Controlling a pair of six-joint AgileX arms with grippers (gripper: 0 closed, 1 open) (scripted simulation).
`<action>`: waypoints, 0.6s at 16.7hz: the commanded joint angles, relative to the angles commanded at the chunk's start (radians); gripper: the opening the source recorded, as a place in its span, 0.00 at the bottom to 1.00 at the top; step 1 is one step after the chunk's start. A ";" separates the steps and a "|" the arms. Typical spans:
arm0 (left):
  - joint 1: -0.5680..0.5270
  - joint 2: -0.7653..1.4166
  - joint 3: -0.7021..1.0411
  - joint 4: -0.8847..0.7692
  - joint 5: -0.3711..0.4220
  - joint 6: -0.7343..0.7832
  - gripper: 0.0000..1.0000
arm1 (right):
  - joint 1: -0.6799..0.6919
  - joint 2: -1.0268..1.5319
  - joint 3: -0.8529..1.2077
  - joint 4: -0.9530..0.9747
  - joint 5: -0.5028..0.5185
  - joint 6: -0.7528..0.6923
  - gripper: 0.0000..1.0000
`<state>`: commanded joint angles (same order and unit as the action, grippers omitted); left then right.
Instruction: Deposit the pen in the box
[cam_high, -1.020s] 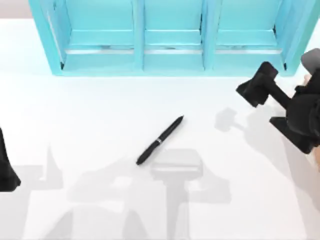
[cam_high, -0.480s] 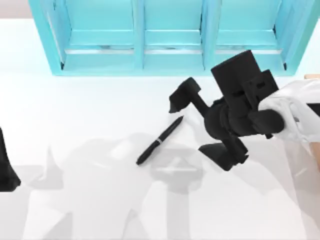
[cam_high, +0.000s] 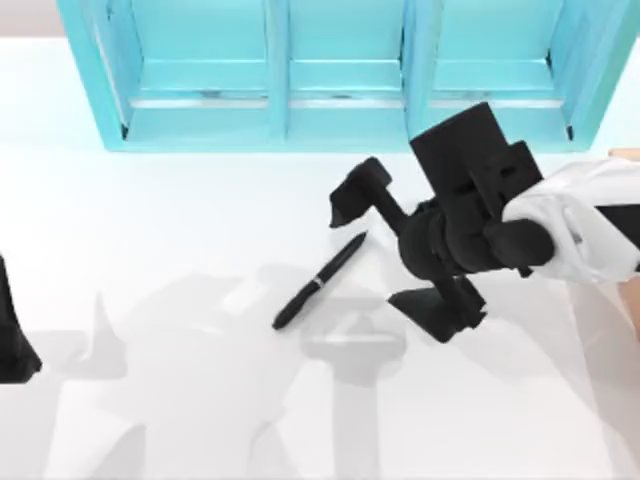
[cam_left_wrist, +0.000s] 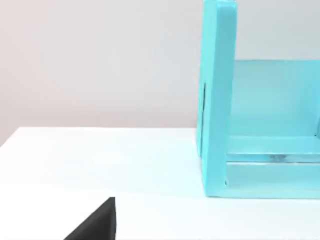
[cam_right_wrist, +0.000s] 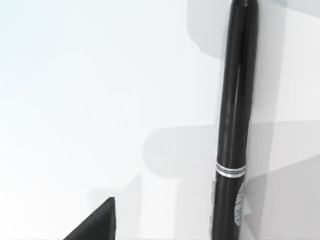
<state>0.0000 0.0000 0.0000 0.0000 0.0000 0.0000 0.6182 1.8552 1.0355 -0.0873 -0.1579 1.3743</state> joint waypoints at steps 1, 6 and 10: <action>0.000 0.000 0.000 0.000 0.000 0.000 1.00 | 0.004 0.024 0.015 0.012 0.002 0.003 1.00; 0.000 0.000 0.000 0.000 0.000 0.000 1.00 | 0.028 0.251 0.131 0.114 0.019 0.023 1.00; 0.000 0.000 0.000 0.000 0.000 0.000 1.00 | 0.038 0.358 0.190 0.169 0.027 0.032 1.00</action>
<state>0.0000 0.0000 0.0000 0.0000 0.0000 0.0000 0.6567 2.2135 1.2254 0.0821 -0.1311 1.4063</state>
